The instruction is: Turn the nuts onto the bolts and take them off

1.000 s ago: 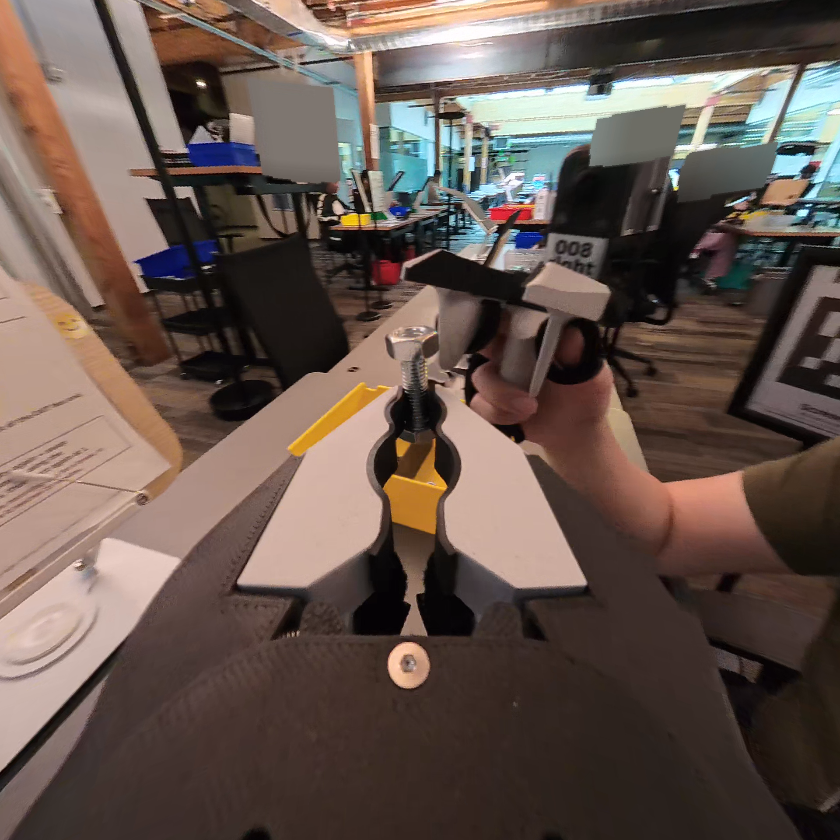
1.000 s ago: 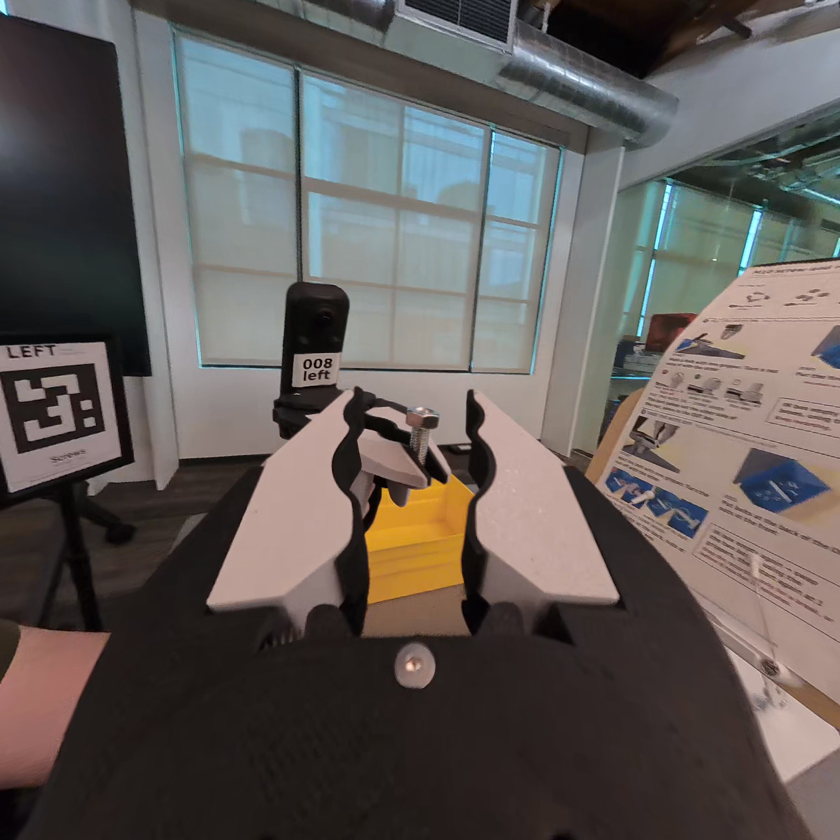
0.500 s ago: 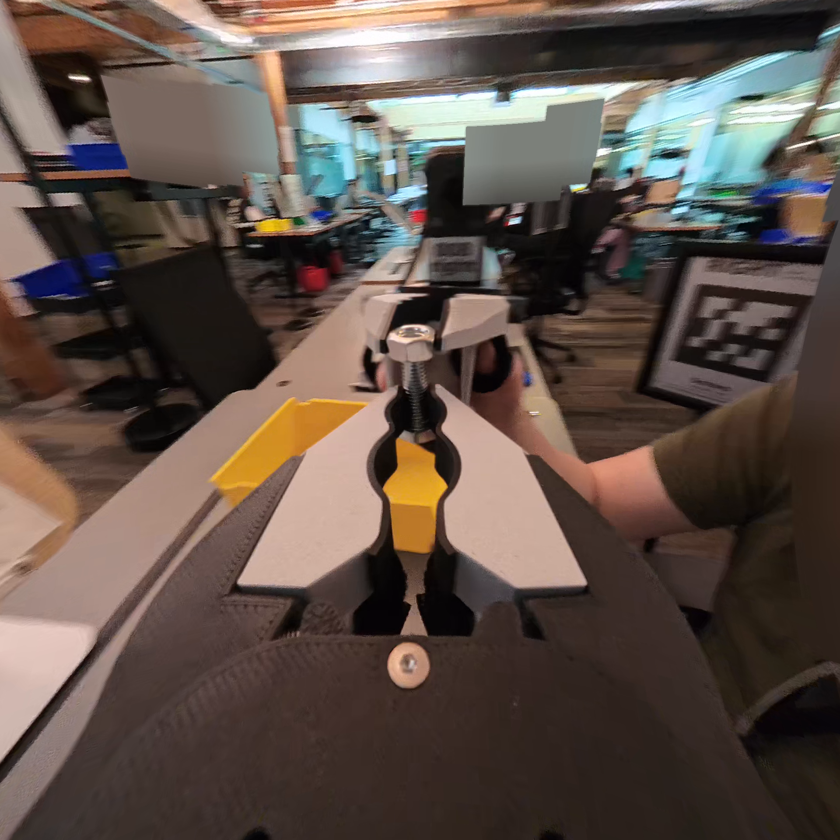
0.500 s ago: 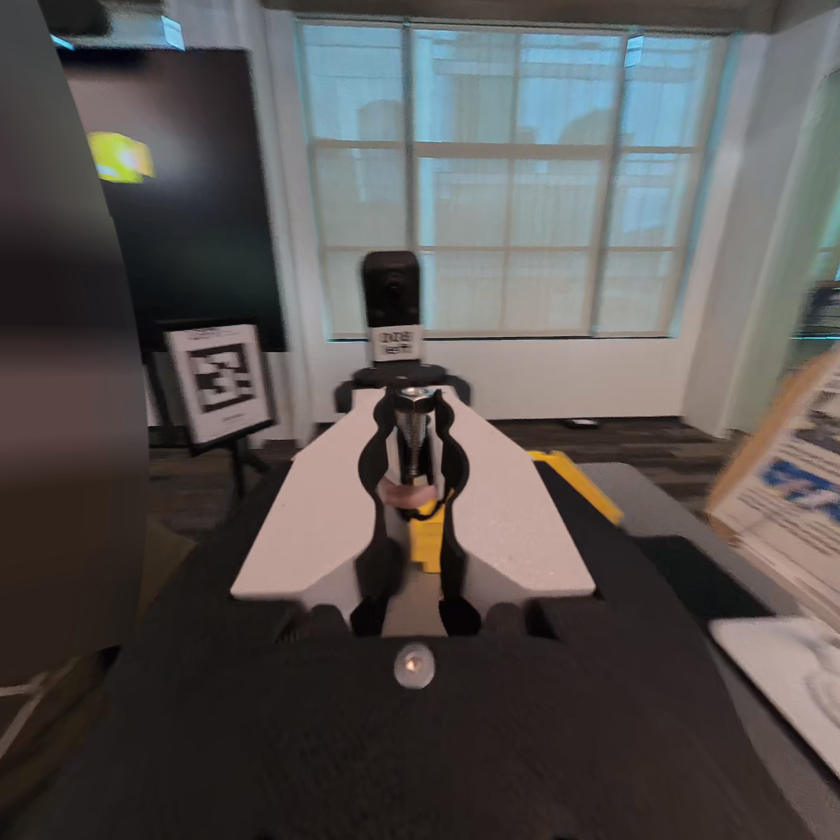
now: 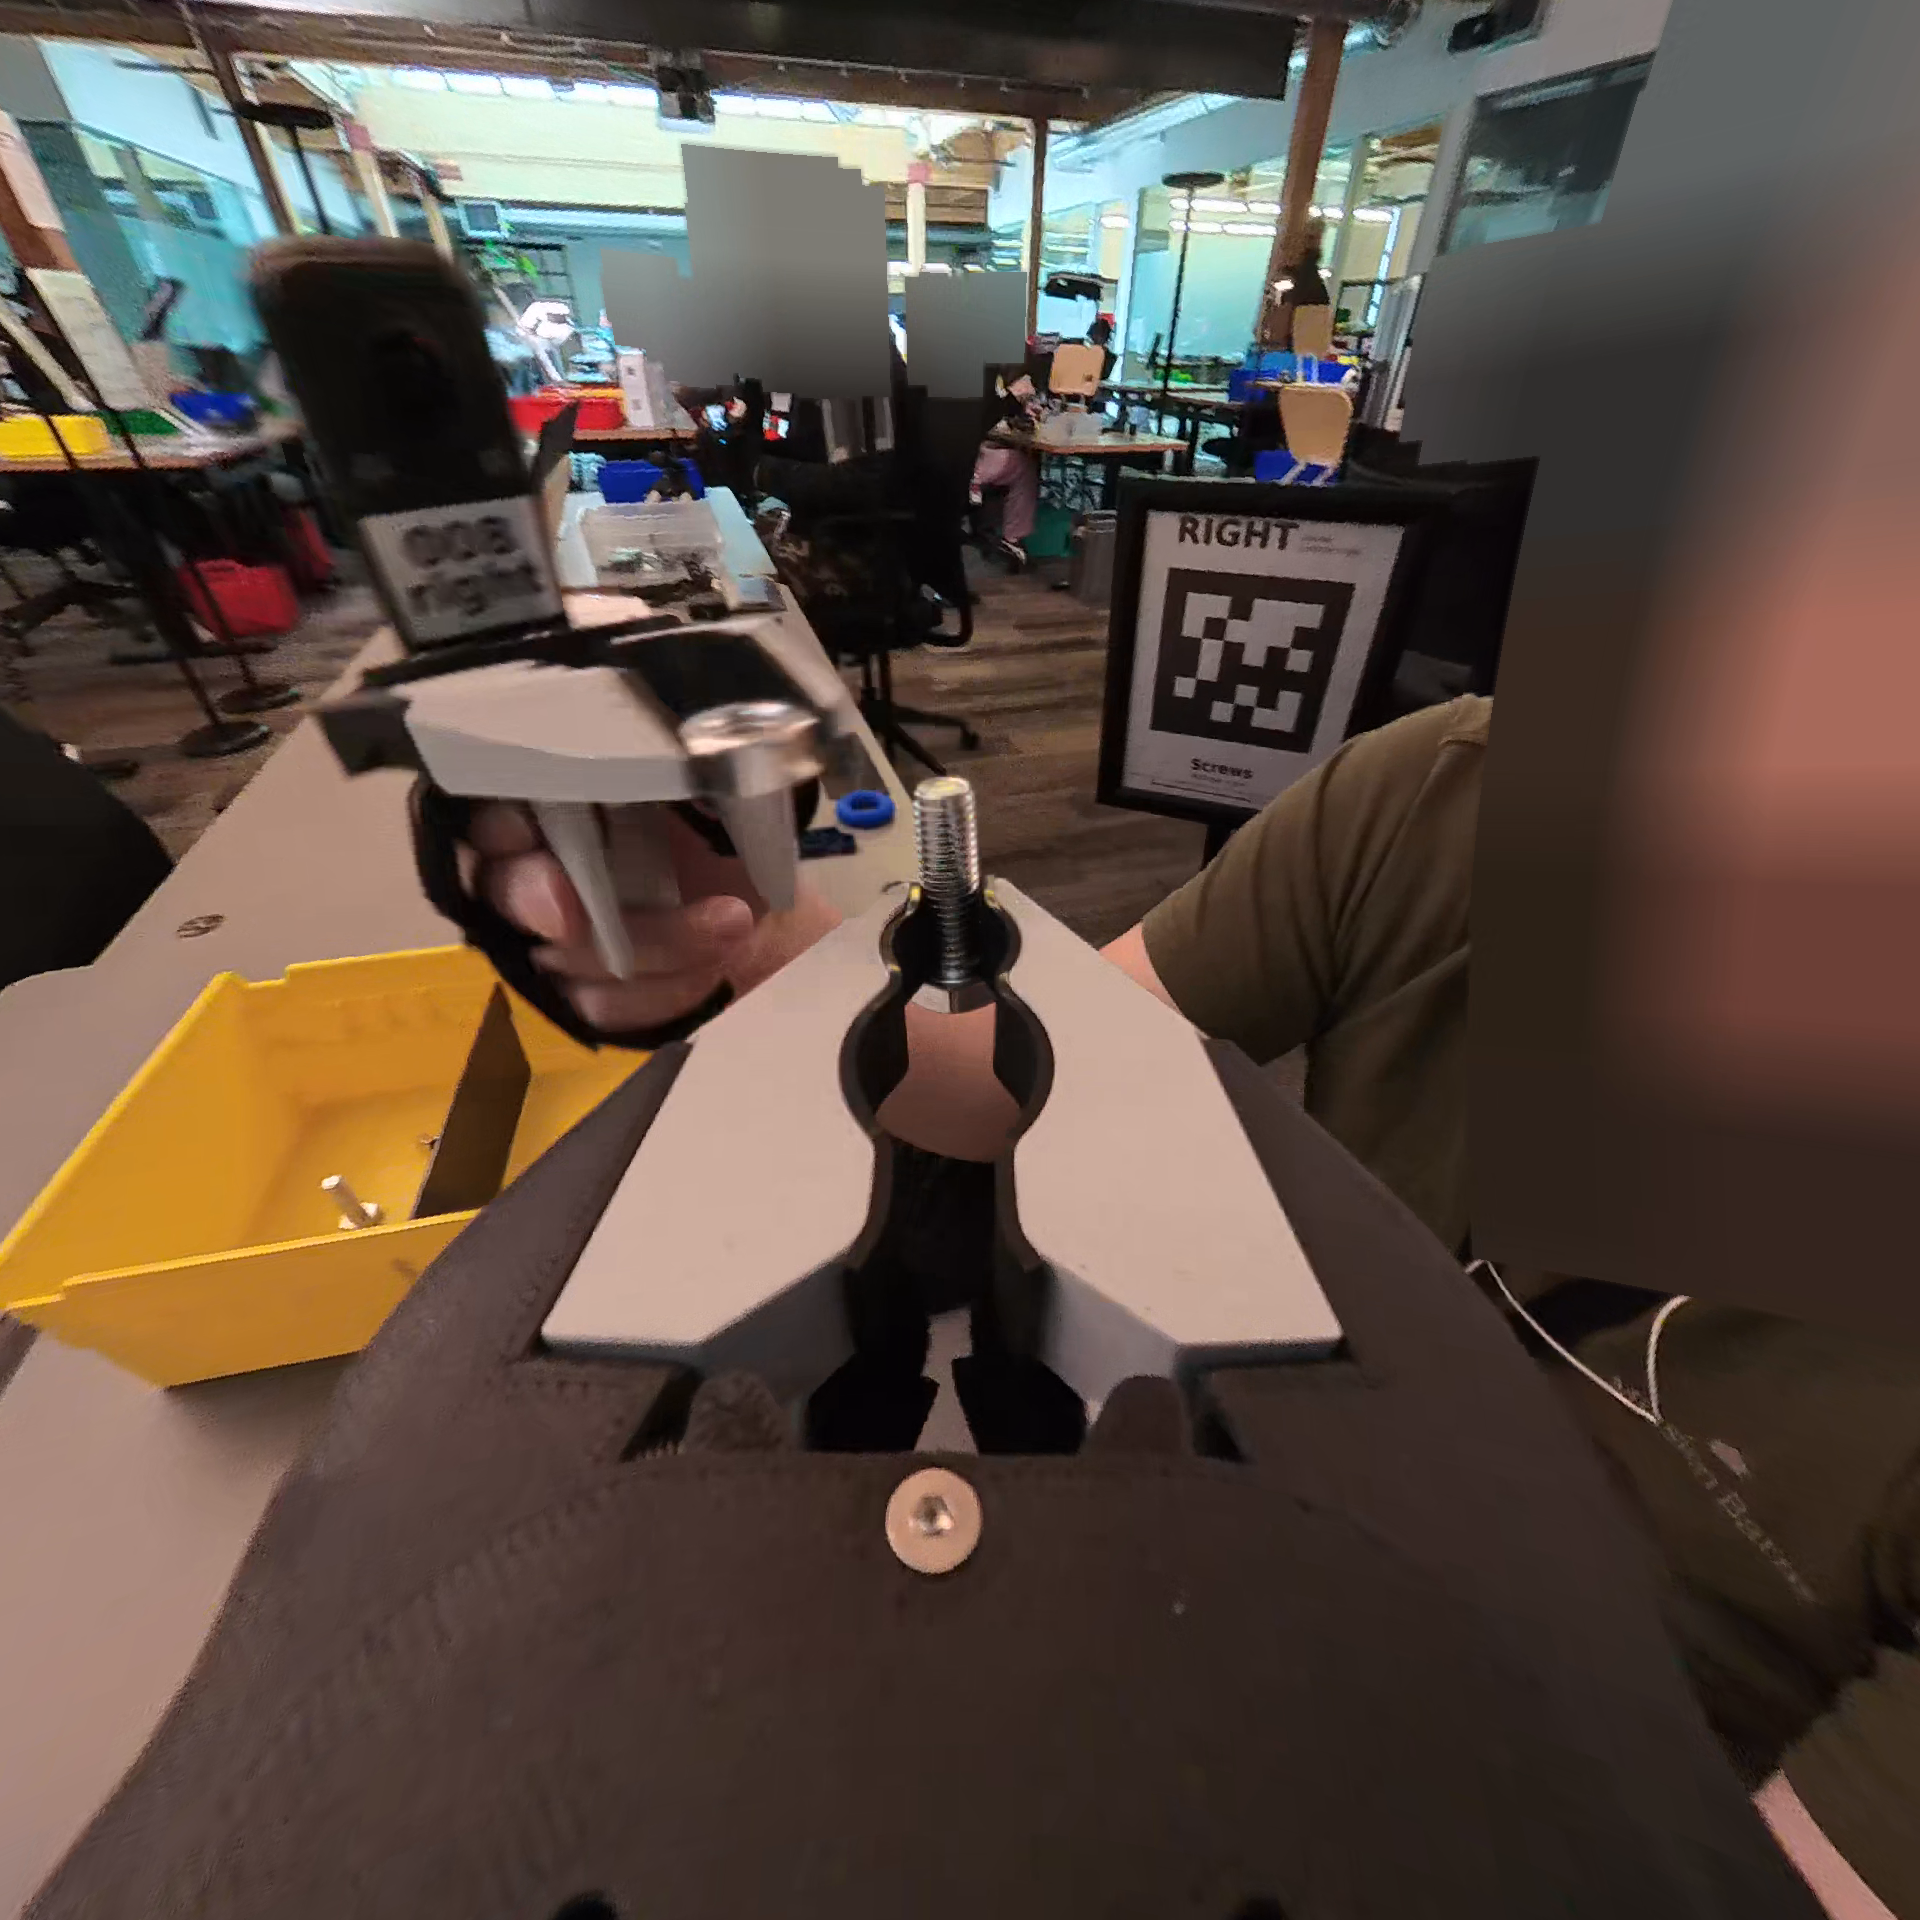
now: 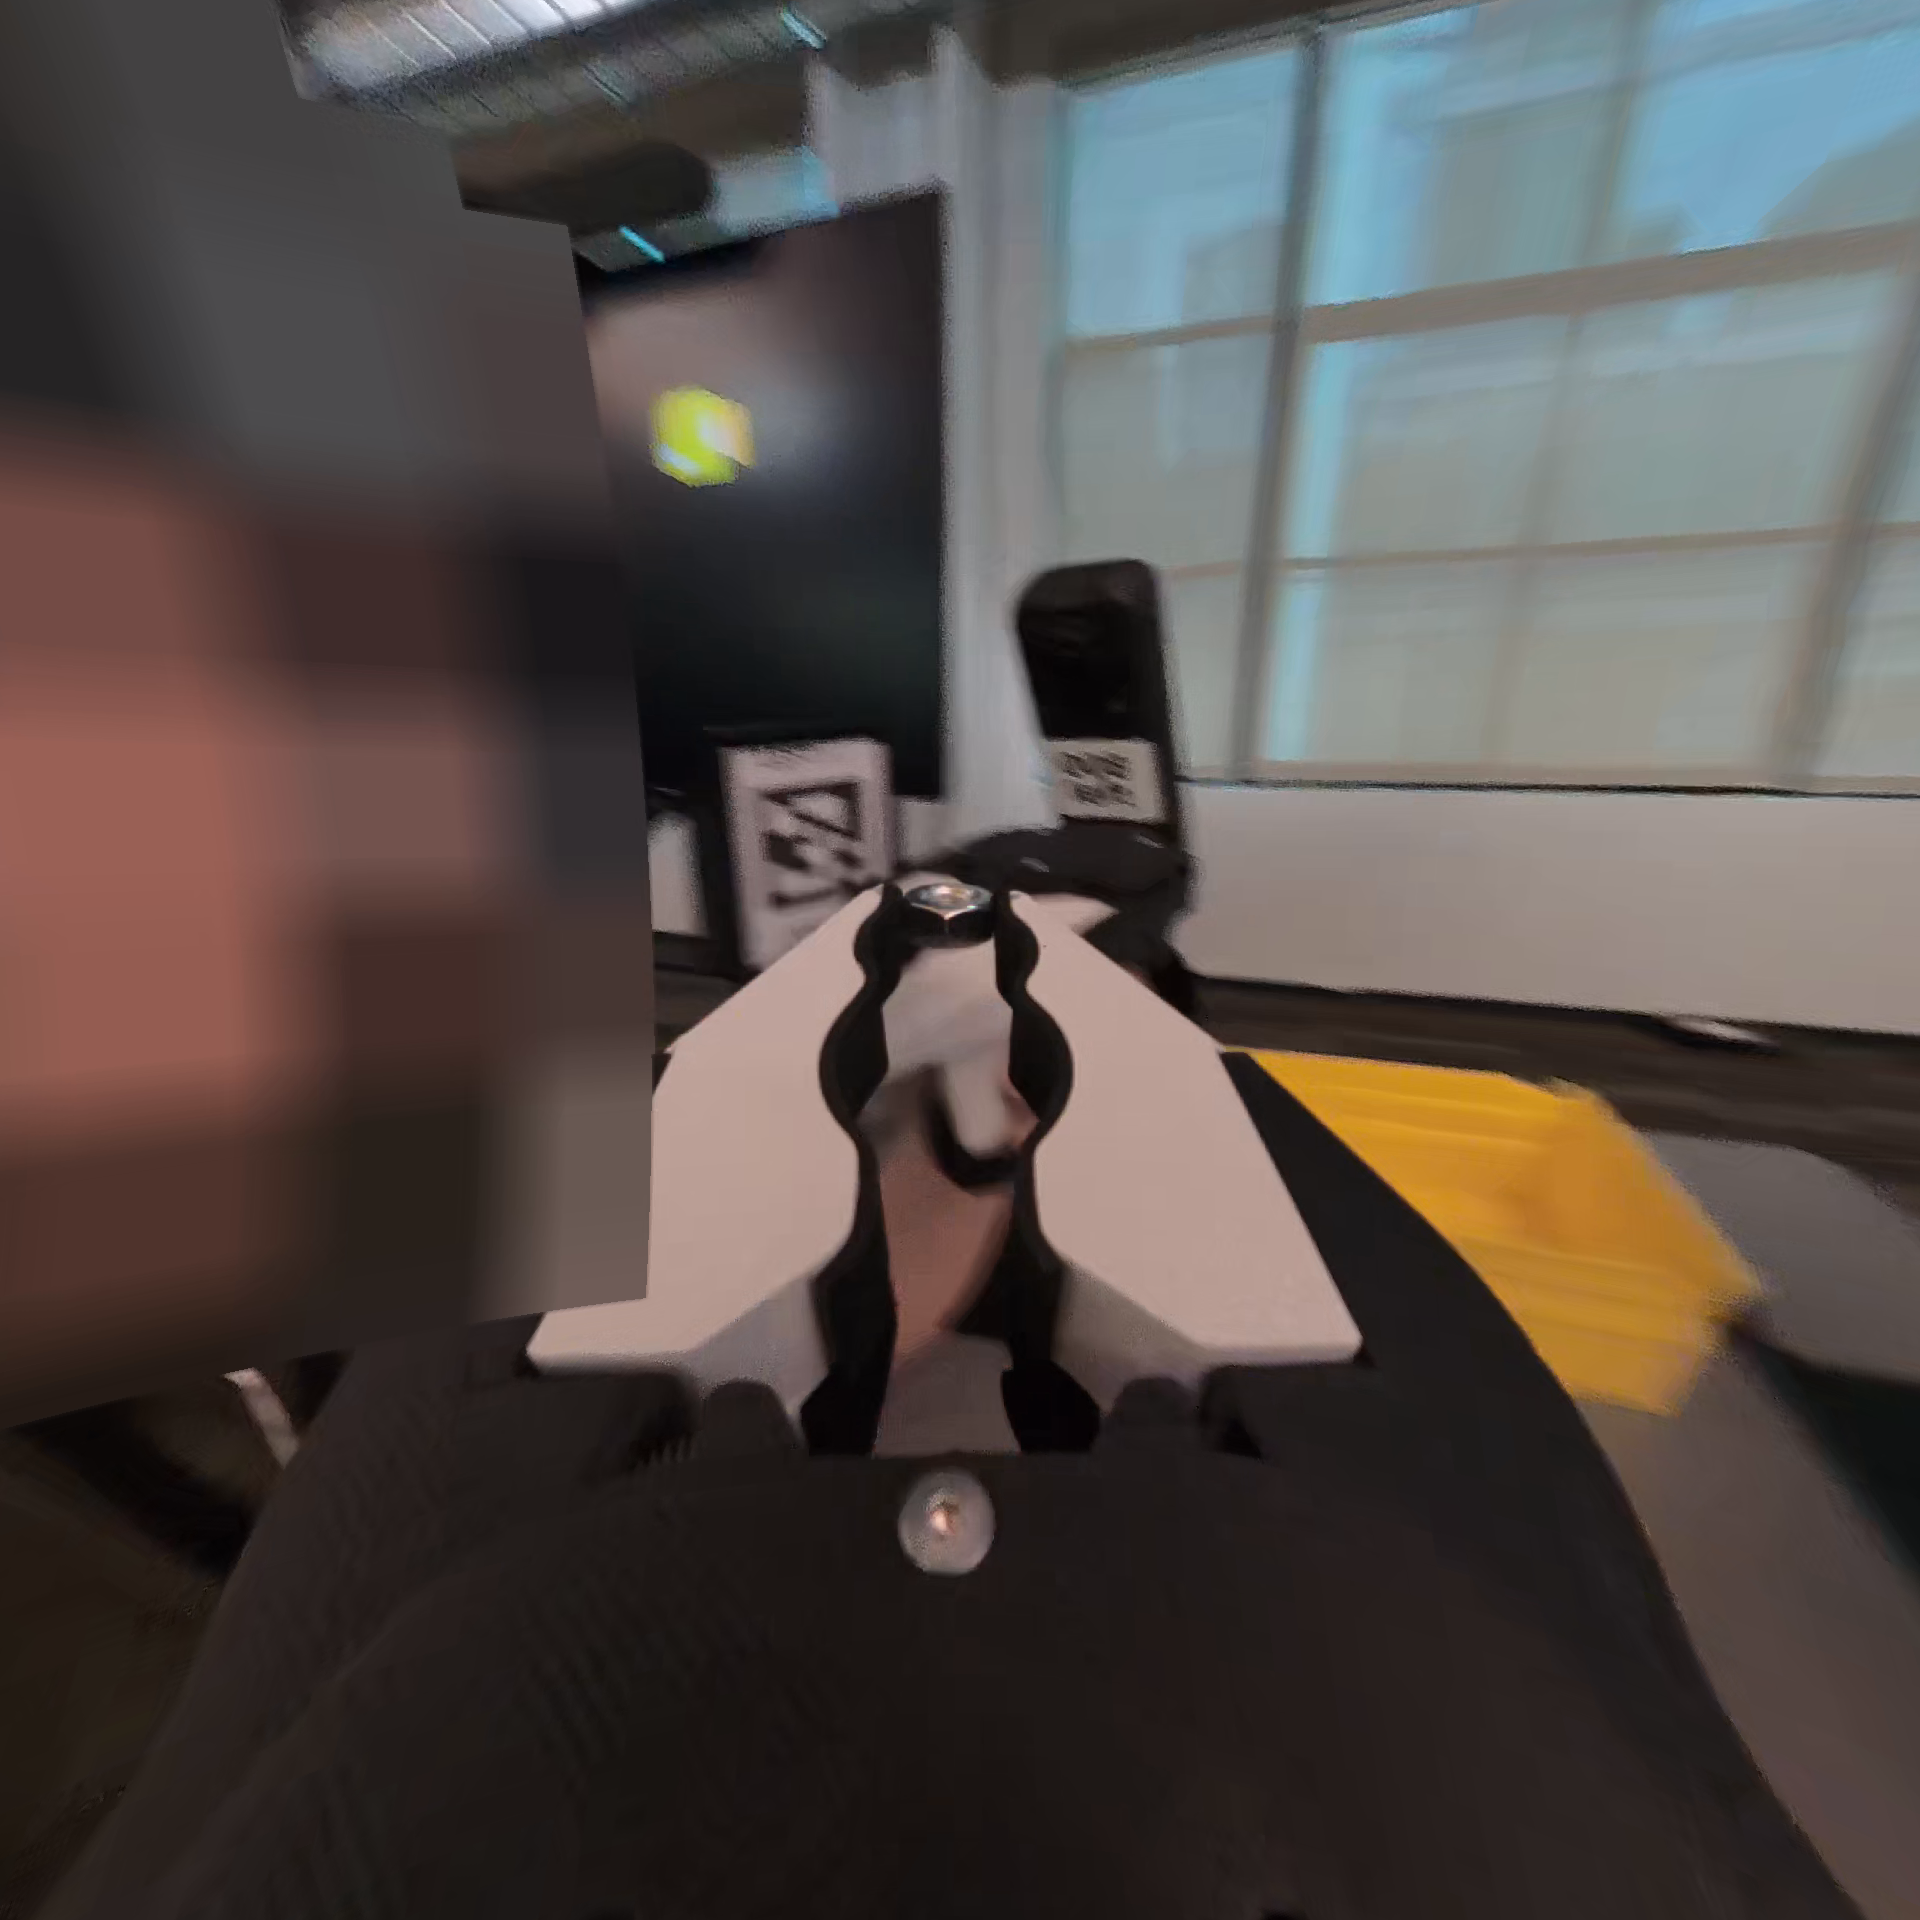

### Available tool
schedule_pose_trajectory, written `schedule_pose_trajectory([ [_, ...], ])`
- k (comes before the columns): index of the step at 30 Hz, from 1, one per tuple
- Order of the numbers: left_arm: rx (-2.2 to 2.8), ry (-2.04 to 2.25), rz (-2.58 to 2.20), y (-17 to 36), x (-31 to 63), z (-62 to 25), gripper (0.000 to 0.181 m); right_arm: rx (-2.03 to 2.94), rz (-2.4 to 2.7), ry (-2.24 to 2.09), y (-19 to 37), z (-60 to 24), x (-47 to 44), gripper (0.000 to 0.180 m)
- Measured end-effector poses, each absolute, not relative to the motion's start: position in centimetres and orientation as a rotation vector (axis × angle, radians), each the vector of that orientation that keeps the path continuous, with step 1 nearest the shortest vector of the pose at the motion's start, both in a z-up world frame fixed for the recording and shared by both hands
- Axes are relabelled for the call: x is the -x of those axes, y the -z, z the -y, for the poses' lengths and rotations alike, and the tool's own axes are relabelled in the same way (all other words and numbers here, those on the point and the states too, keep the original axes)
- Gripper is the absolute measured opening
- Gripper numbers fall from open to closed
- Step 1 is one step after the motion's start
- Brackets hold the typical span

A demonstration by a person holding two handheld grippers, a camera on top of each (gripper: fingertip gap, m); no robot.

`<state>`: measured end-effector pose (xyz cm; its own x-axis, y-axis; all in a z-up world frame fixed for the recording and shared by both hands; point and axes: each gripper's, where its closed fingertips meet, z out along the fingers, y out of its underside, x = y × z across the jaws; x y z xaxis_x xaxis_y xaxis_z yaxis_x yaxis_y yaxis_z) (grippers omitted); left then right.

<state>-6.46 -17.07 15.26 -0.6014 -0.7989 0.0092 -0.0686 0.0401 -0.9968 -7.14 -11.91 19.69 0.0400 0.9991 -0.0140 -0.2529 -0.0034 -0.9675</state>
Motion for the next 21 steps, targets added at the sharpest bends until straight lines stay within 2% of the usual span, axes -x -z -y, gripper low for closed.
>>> schedule_pose_trajectory([
  [1, 0.882, 1.613, -1.719, -15.5, 6.7, 16.7, 0.008, 1.119, 0.958, -1.128, -19.1, 10.6, 5.7, 0.015],
  [3, 0.881, 1.612, -1.691, -16.0, 7.3, 16.3, 0.008, 1.319, 0.942, -0.724, -16.4, 8.1, 1.7, 0.016],
  [7, 0.864, 1.601, -1.661, -16.7, 8.4, 15.9, 0.008, 1.714, 1.148, -0.209, -6.0, 8.4, -7.1, 0.016],
  [10, 0.849, 1.586, -1.655, -16.9, 8.8, 15.8, 0.008, 1.954, 1.234, -0.243, 0.6, 10.2, -10.8, 0.017],
  [15, 0.844, 1.594, -1.677, -16.7, 8.6, 15.9, 0.008, 2.054, 1.012, -0.450, 2.8, 8.0, -13.4, 0.016],
  [21, 0.878, 1.618, -1.694, -16.1, 7.7, 15.7, 0.008, 2.368, 0.984, -0.557, 9.2, 8.4, -15.0, 0.017],
])
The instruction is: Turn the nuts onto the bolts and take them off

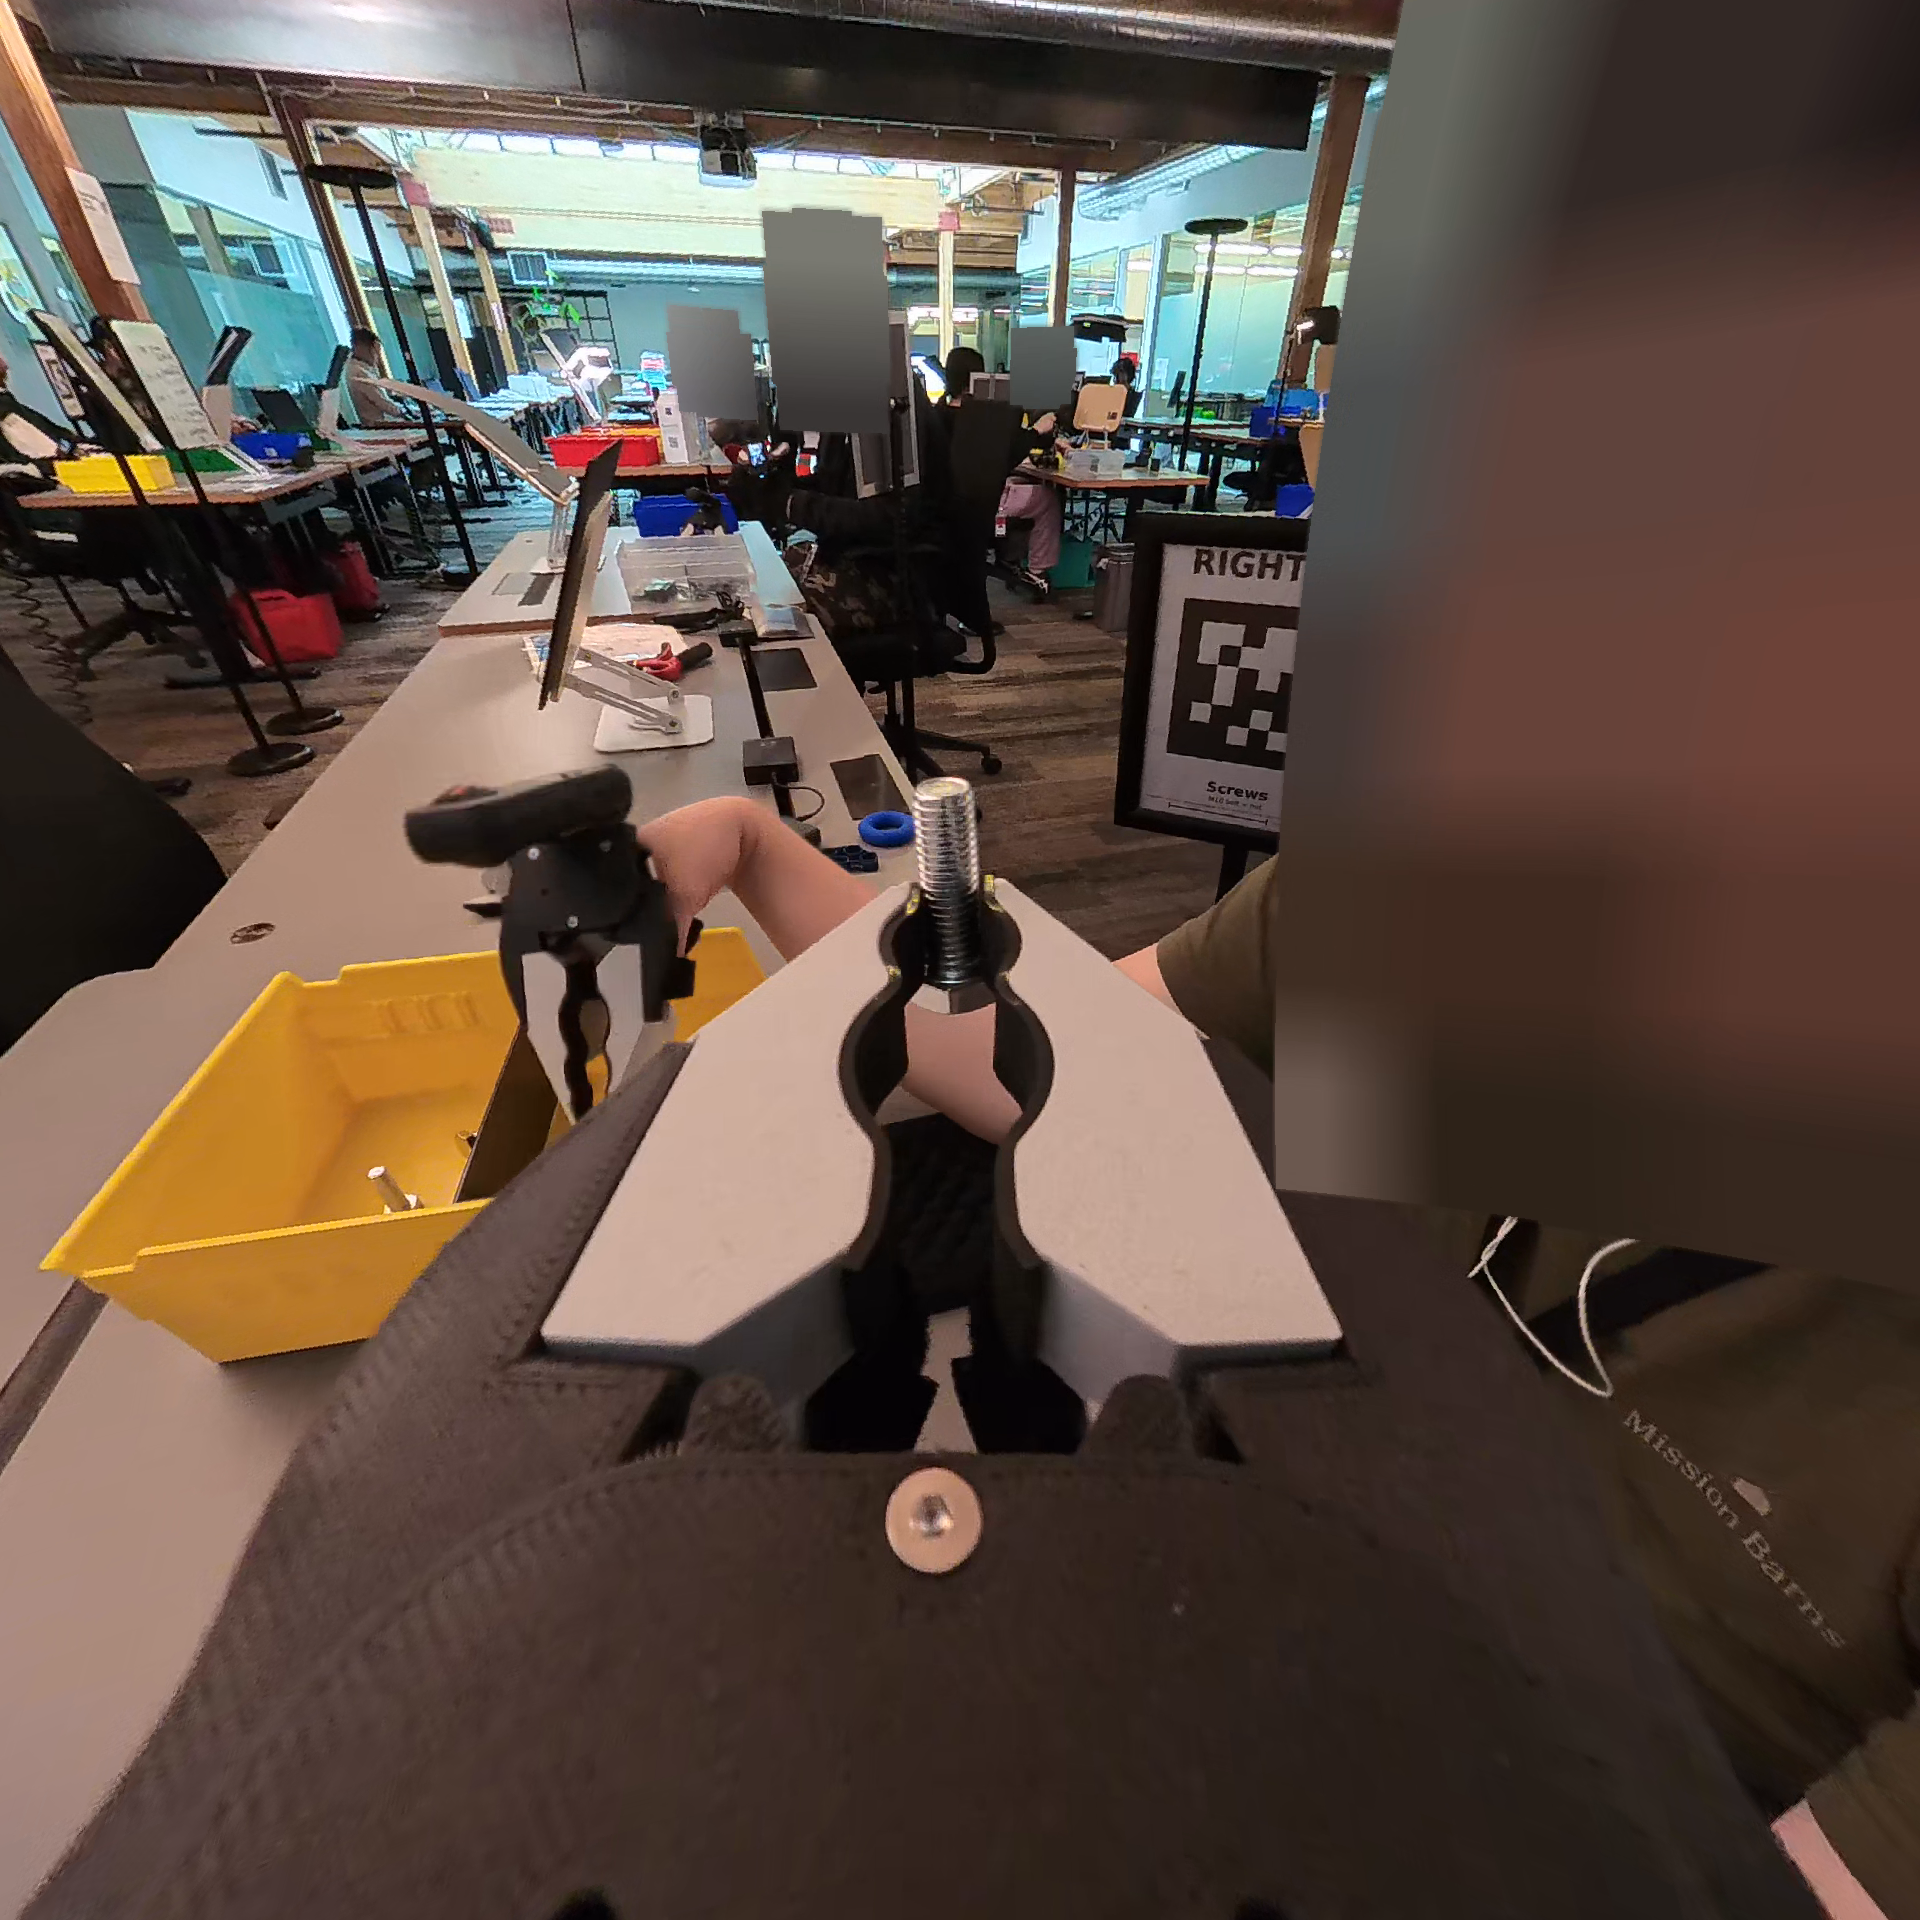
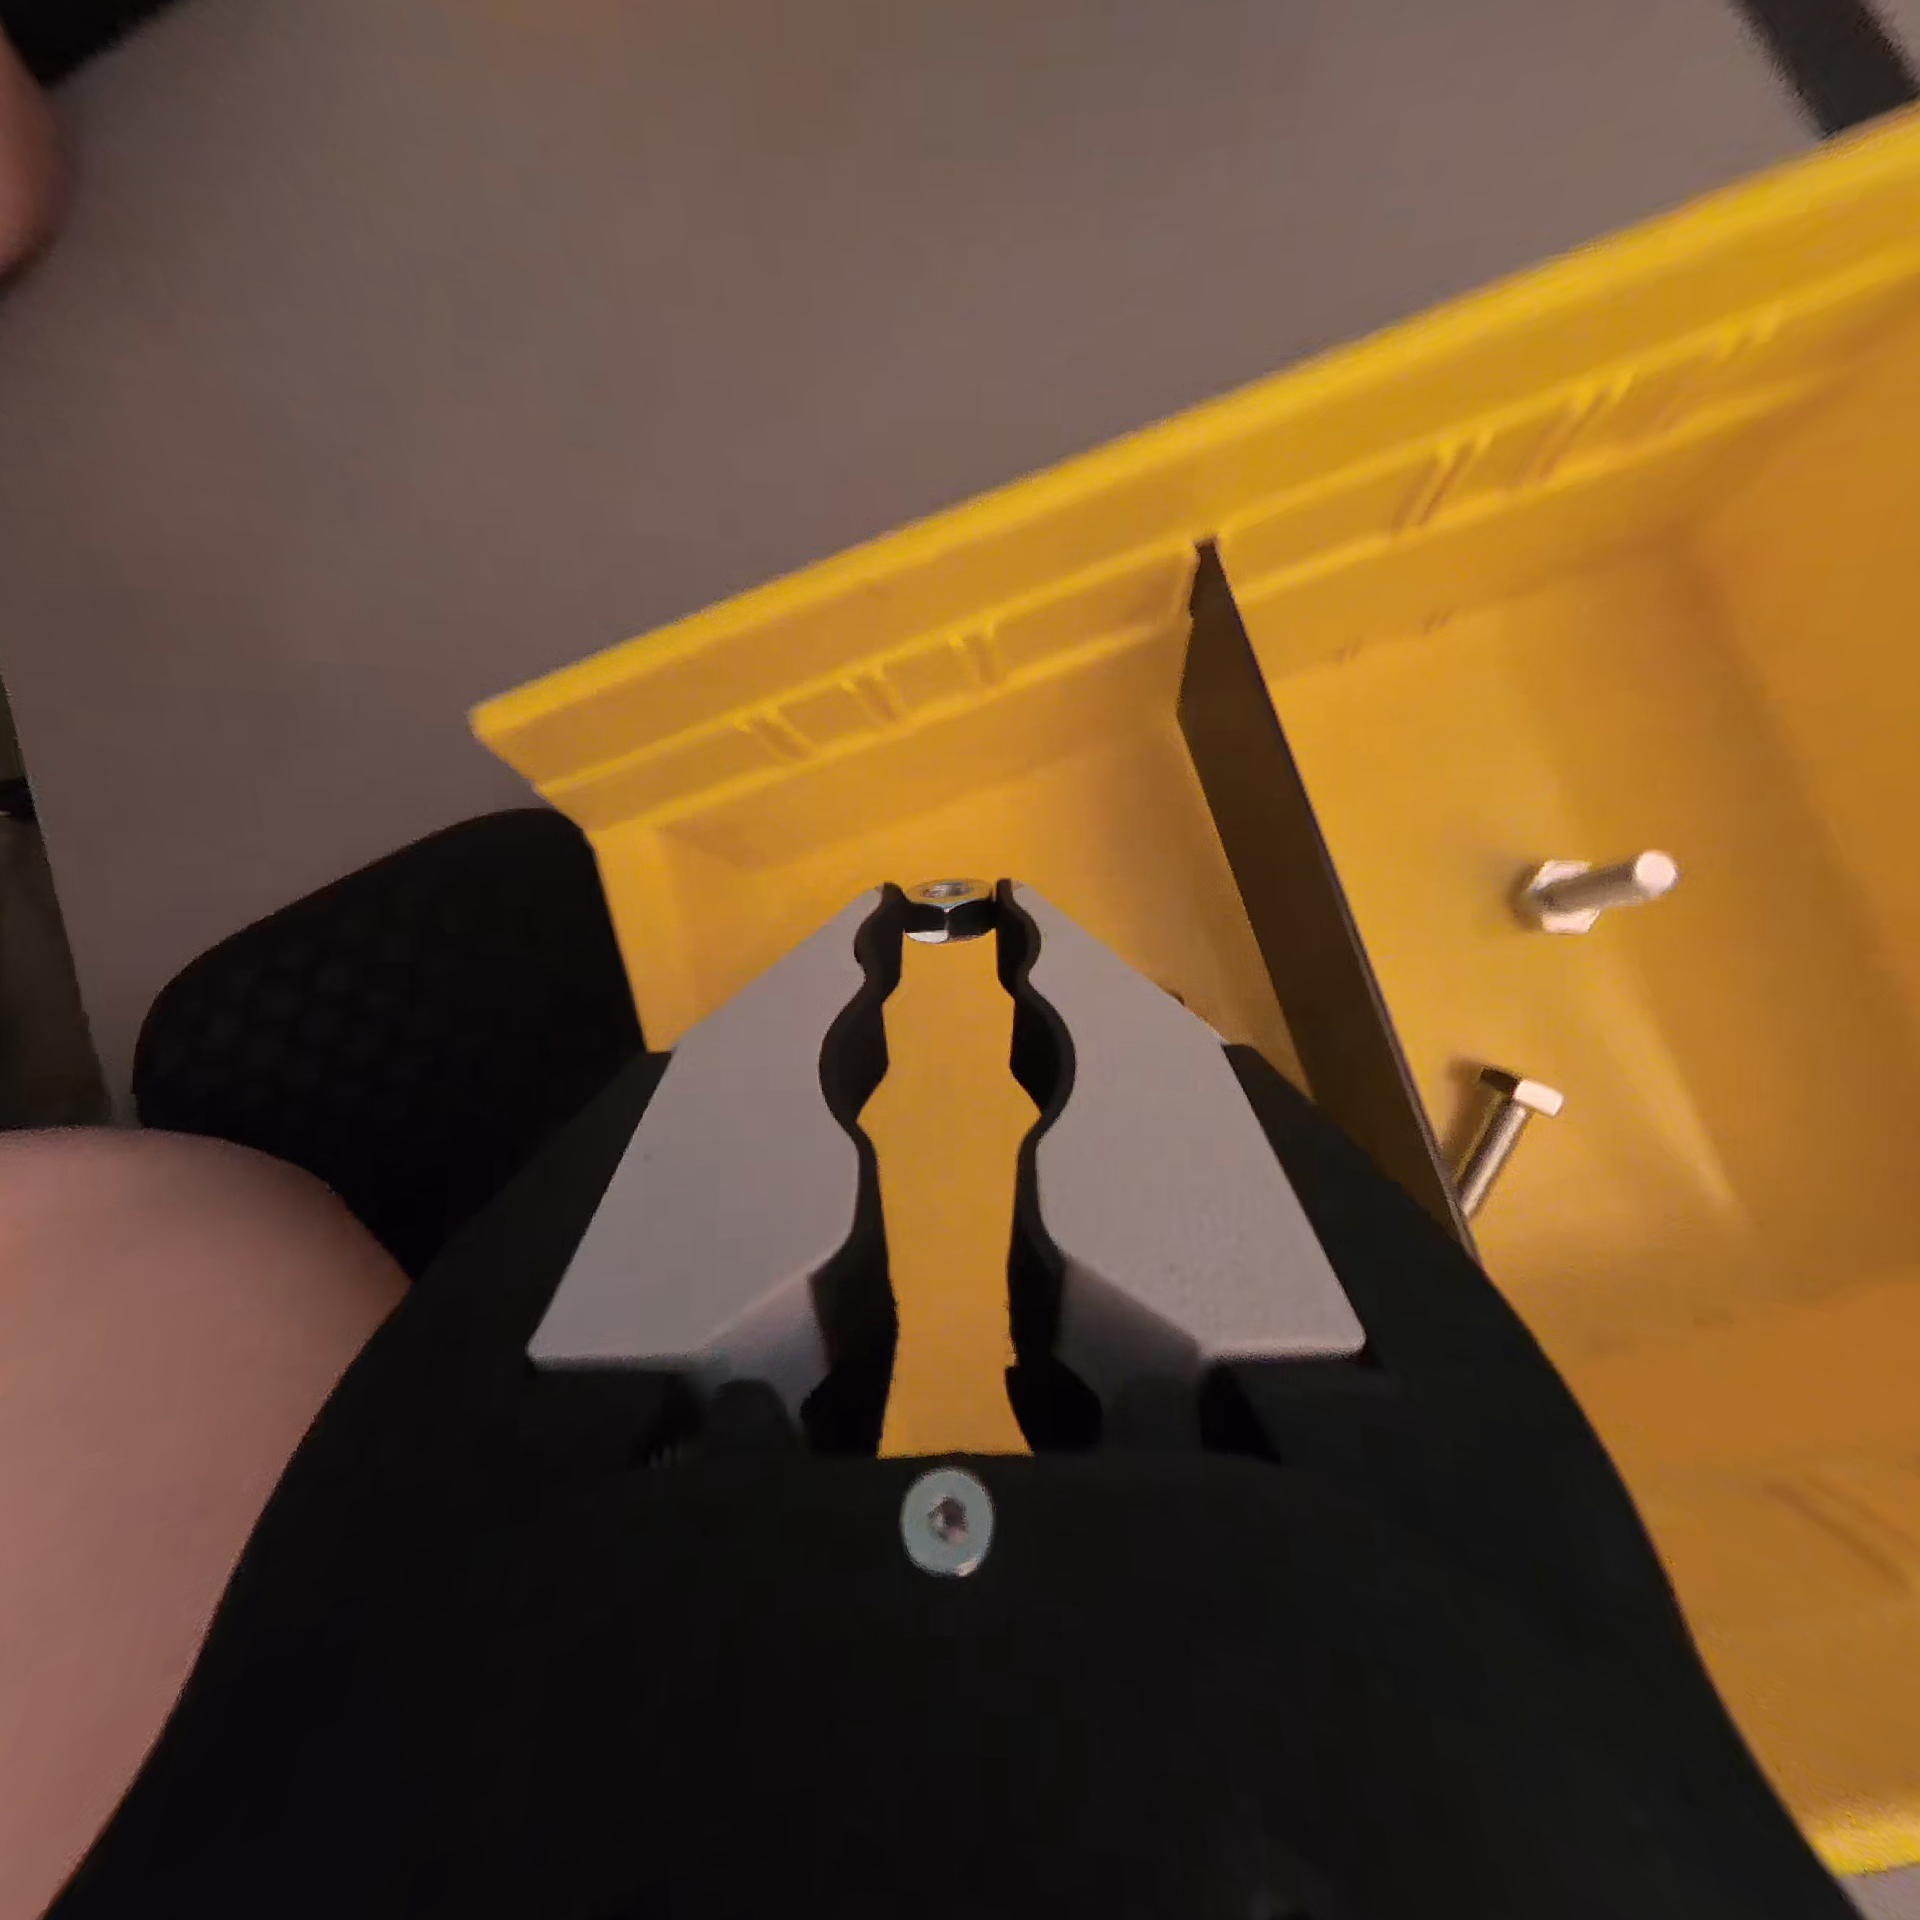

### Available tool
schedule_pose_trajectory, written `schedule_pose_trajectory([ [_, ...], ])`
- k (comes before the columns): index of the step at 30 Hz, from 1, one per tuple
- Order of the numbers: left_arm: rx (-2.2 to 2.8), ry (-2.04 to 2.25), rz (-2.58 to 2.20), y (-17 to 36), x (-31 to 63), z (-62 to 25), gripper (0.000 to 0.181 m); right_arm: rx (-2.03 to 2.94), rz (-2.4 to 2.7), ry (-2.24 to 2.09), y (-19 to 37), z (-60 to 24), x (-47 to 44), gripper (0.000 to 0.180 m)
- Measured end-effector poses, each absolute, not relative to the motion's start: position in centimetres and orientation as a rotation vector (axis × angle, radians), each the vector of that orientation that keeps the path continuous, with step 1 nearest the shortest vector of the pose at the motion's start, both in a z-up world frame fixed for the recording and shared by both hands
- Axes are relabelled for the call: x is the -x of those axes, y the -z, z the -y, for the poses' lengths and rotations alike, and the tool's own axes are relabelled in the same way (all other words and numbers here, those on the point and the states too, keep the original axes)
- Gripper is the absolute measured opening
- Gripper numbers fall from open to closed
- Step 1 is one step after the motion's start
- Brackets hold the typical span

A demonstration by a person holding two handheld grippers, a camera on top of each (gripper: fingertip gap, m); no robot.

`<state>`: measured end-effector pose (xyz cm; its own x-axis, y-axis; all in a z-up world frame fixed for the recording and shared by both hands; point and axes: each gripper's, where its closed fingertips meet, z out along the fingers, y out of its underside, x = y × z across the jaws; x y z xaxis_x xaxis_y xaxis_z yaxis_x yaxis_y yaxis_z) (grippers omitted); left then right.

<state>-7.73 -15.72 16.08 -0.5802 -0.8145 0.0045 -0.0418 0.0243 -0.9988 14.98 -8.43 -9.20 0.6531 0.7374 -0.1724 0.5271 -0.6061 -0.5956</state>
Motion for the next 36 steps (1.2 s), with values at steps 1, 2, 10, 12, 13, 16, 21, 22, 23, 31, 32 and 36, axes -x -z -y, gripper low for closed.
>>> schedule_pose_trajectory([
  [1, 0.881, 1.621, -1.694, -16.0, 7.6, 15.7, 0.008, 2.411, 0.960, -0.548, 9.9, 8.2, -15.4, 0.017],
  [2, 0.884, 1.623, -1.695, -16.0, 7.6, 15.7, 0.008, 2.441, 0.941, -0.550, 10.3, 8.0, -15.6, 0.017],
  [10, 0.906, 1.593, -1.713, -15.4, 7.0, 15.9, 0.008, 2.282, 0.853, -0.596, 7.6, 6.6, -15.3, 0.030],
  [12, 0.919, 1.583, -1.717, -15.2, 6.7, 15.8, 0.008, 2.147, 0.861, -0.553, 4.6, 5.8, -14.6, 0.030],
  [13, 0.931, 1.574, -1.719, -14.9, 6.5, 15.6, 0.008, 2.056, 0.874, -0.525, 2.5, 5.5, -13.8, 0.030],
  [16, 0.988, 1.523, -1.723, -14.1, 5.6, 14.8, 0.008, 1.685, 0.958, -0.525, -5.4, 6.1, -9.5, 0.030],
  [21, 1.079, 1.473, -1.753, -12.3, 4.2, 14.0, 0.008, 1.184, 1.153, -0.705, -13.9, 11.4, -0.9, 0.029],
  [22, 1.088, 1.483, -1.755, -12.2, 4.0, 14.0, 0.008, 1.142, 1.190, -0.739, -14.4, 12.3, 0.3, 0.030],
  [23, 1.099, 1.496, -1.761, -12.0, 3.8, 14.0, 0.008, 1.115, 1.218, -0.761, -14.6, 12.8, 1.4, 0.030],
  [31, 1.149, 1.512, -1.803, -10.8, 2.9, 14.3, 0.008, 1.184, 1.294, -0.764, -13.2, 12.1, 4.9, 0.028],
  [32, 1.152, 1.506, -1.812, -10.7, 2.9, 14.3, 0.008, 1.183, 1.316, -0.784, -13.0, 12.3, 5.1, 0.024],
  [36, 1.172, 1.465, -1.870, -9.6, 2.8, 14.5, 0.008, 1.184, 1.396, -0.820, -11.7, 13.1, 5.1, 0.011],
])
